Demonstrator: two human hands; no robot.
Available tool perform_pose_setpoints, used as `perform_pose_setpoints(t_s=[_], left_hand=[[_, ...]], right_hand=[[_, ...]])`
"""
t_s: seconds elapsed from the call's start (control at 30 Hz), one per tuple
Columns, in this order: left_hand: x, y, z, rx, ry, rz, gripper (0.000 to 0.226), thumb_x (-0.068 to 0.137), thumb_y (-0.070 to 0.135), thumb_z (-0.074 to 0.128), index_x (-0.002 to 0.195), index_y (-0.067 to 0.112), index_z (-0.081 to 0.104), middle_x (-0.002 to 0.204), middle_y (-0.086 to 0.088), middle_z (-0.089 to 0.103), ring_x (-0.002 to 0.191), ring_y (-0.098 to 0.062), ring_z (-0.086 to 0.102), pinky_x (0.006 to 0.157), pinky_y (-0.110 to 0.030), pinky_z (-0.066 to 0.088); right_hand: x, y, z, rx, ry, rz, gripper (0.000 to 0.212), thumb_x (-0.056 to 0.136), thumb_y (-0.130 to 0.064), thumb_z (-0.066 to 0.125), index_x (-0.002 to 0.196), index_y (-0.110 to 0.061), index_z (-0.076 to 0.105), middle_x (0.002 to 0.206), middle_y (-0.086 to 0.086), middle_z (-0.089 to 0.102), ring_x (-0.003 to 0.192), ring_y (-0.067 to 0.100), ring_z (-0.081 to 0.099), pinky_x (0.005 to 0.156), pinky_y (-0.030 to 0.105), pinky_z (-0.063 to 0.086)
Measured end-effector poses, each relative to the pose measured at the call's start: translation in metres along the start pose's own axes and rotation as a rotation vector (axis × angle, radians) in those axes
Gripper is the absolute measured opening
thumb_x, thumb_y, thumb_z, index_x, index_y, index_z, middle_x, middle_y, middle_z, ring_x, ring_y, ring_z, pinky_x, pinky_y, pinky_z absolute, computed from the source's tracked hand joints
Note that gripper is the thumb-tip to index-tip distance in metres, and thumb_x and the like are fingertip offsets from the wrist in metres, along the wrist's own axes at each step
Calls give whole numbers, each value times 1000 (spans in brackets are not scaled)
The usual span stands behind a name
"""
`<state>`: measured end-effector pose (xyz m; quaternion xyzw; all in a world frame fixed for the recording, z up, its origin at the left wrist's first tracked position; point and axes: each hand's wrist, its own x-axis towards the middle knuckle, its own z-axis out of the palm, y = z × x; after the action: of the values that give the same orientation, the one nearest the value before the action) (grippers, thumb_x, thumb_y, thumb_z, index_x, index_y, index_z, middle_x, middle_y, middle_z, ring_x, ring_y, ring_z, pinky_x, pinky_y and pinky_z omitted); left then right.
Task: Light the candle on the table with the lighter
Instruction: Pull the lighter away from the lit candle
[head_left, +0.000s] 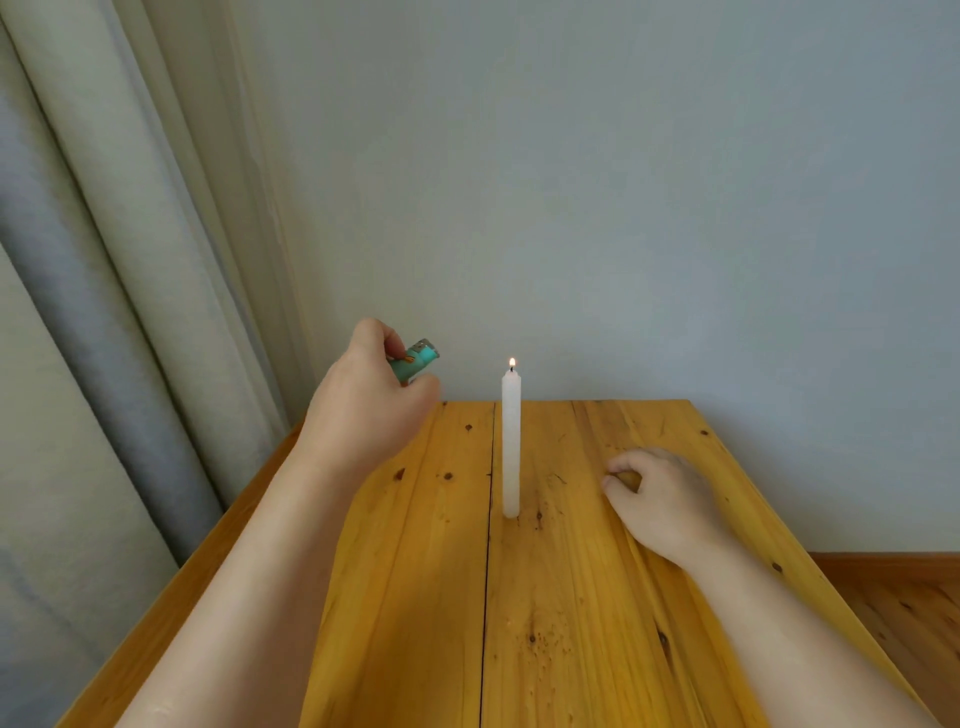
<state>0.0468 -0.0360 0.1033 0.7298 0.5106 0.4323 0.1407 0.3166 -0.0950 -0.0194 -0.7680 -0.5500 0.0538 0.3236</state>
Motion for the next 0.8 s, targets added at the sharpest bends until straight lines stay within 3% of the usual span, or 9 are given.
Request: perform_pose_setpoints(t_s=[0.23, 0.37, 0.5, 0.7, 0.8], left_hand=[[3, -34, 6, 25, -67, -100, 17, 90, 17, 57, 101, 23, 45, 84, 9, 50, 63, -17, 61, 48, -29, 47], [2, -56, 13, 58, -97, -123, 12, 92, 19, 56, 97, 23, 46, 82, 0, 59, 54, -15, 54, 43, -27, 41], [-1, -83, 16, 134, -152, -164, 13, 91, 27, 59, 95, 27, 46, 89, -1, 61, 59, -14, 58, 44, -26, 40], [-6, -115, 15, 224, -104, -259, 47, 90, 29, 65, 131, 20, 44, 123, -8, 62, 92, -20, 62, 57, -28, 48], [-10, -130, 9, 353, -89, -291, 40, 91, 34, 62, 127, 20, 52, 114, -7, 67, 79, -16, 62, 51, -29, 46]], right_hand=[[1, 1, 1, 8, -11, 9, 24, 87, -41, 56, 107, -31, 66, 124, -8, 61, 121, 19, 49, 105, 42, 38], [1, 1, 1, 16, -17, 13, 25, 87, -41, 57, 107, -30, 67, 125, -6, 61, 121, 20, 50, 104, 42, 39], [1, 1, 0, 11, -20, 16, 25, 87, -41, 56, 107, -30, 67, 126, -6, 60, 122, 21, 49, 105, 44, 39], [1, 1, 0, 7, -14, 13, 24, 87, -40, 57, 106, -30, 67, 125, -5, 61, 121, 22, 50, 104, 45, 39], [1, 0, 0, 2, -13, 14, 24, 87, -40, 57, 106, -30, 67, 125, -5, 61, 121, 22, 50, 104, 45, 39]])
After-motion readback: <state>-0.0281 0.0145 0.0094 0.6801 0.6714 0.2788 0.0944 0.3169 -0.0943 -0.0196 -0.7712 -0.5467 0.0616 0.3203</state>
